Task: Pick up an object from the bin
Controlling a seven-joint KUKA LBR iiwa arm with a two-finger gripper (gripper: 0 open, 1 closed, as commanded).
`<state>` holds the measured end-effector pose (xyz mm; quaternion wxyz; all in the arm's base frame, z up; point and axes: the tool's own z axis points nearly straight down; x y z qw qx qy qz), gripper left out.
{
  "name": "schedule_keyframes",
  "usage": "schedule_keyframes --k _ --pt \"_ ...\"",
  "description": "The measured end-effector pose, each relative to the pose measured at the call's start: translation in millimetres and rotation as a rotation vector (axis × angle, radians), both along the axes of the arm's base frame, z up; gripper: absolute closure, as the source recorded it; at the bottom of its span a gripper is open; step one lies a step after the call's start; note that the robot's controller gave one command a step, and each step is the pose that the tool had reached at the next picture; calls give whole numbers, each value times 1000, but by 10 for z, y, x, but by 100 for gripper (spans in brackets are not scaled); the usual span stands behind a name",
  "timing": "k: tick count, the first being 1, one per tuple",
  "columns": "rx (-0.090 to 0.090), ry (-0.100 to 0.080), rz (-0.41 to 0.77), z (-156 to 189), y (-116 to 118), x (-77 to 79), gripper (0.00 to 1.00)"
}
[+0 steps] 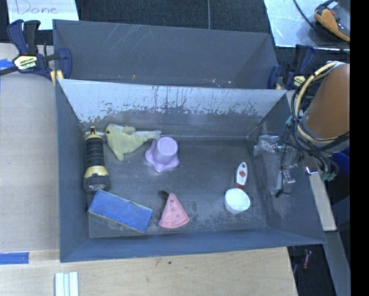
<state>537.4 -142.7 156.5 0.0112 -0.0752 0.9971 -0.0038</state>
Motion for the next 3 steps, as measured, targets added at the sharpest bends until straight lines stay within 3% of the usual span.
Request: schedule_keyframes --k 1,2,3 --pt "-1 1 281 -876 501 -518 0" --pt "-9 -14 102 -860 49 -403 0" --pt "4 -10 61 -672 254 -165 0"
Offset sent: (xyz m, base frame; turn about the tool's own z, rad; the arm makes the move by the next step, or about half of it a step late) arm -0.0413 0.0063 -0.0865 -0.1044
